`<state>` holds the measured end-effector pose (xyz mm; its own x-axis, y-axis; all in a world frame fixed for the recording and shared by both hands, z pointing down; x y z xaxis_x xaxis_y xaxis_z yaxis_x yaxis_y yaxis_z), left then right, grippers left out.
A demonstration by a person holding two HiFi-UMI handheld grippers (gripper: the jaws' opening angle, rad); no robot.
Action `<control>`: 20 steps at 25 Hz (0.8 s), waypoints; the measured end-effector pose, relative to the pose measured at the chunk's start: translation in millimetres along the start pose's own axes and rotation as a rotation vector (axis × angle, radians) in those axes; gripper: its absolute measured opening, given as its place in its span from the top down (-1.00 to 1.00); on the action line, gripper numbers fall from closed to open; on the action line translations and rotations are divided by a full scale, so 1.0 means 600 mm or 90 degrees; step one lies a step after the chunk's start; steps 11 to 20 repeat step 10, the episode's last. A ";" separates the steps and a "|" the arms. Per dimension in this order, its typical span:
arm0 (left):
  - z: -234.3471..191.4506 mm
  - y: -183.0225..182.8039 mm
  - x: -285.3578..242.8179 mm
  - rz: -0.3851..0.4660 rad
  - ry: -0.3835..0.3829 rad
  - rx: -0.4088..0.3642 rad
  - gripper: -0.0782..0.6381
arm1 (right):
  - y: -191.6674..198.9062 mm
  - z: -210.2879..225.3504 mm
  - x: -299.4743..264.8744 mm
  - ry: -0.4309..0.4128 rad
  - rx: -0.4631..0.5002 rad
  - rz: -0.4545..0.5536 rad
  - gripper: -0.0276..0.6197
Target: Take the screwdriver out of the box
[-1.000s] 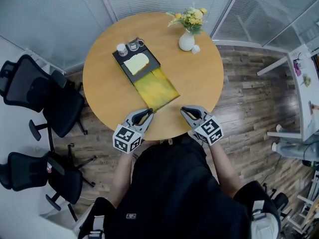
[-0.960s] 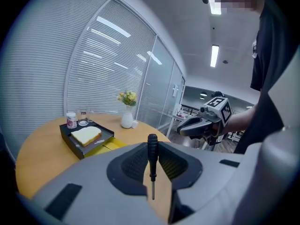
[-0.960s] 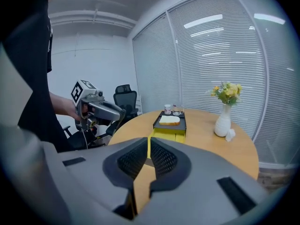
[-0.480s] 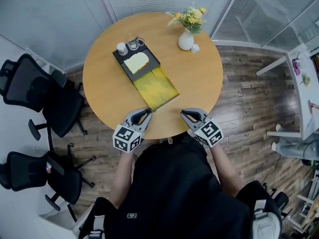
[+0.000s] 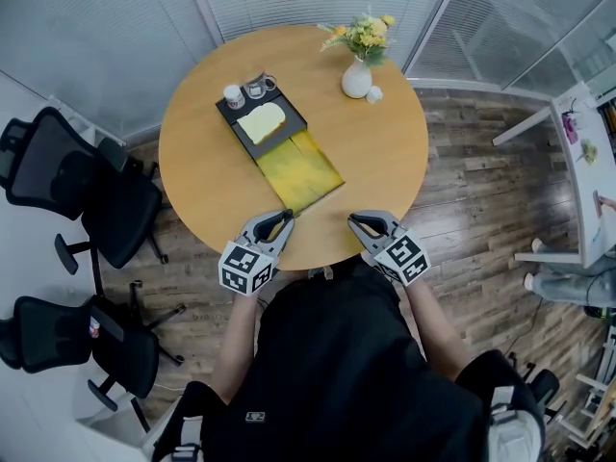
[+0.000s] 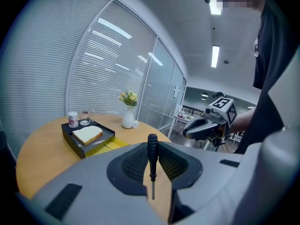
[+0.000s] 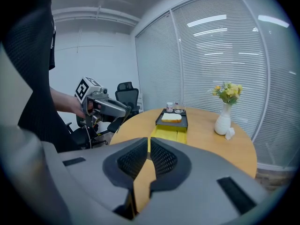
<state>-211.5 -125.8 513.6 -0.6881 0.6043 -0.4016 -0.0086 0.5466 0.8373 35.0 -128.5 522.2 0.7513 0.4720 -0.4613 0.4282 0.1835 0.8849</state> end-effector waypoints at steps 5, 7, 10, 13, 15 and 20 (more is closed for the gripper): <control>-0.001 0.000 0.000 0.000 -0.001 0.000 0.58 | 0.000 0.002 0.001 0.002 -0.001 -0.003 0.86; -0.003 0.003 0.001 -0.002 -0.002 0.003 0.58 | 0.000 0.001 0.001 0.005 -0.002 -0.001 0.86; -0.005 0.008 0.004 -0.004 -0.005 0.007 0.58 | -0.001 -0.002 -0.001 0.005 -0.002 0.000 0.86; -0.005 0.008 0.004 -0.004 -0.005 0.007 0.58 | -0.001 -0.002 -0.001 0.005 -0.002 0.000 0.86; -0.005 0.008 0.004 -0.004 -0.005 0.007 0.58 | -0.001 -0.002 -0.001 0.005 -0.002 0.000 0.86; -0.005 0.008 0.004 -0.004 -0.005 0.007 0.58 | -0.001 -0.002 -0.001 0.005 -0.002 0.000 0.86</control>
Point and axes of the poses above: the fingertips, and each gripper's own axes: x backward along the fingers, z to its right, y out of its underside, the point moved 8 cm from there along x, backward along the fingers, and after that the axes turned 9 degrees about x, right-handed, at the moved point
